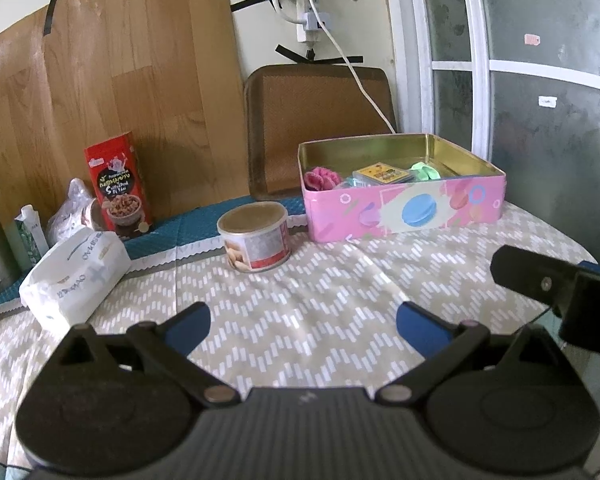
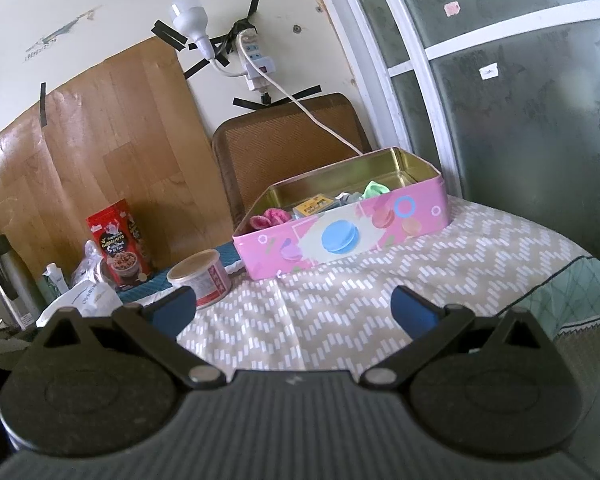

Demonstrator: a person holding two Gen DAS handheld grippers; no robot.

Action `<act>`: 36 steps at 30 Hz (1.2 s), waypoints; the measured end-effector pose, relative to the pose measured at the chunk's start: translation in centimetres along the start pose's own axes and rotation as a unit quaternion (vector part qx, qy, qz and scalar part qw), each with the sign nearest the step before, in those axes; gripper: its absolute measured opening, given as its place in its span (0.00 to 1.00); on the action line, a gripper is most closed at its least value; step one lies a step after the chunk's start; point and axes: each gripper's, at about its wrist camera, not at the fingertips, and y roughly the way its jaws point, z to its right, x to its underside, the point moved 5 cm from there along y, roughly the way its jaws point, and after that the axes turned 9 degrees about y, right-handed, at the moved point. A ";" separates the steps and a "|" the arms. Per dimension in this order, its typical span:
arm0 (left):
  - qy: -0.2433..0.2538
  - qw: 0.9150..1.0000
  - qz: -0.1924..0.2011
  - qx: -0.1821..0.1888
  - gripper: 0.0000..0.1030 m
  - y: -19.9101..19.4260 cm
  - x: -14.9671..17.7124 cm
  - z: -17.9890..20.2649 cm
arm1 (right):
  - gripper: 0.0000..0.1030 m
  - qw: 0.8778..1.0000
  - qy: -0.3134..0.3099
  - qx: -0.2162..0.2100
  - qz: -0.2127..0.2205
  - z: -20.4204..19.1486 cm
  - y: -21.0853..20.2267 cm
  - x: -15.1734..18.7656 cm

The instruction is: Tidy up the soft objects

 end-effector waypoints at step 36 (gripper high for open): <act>-0.007 0.998 -0.062 0.021 1.00 3.2 1.8 0.1 | 1.00 0.999 0.001 0.003 -0.035 0.7 1.9 1.0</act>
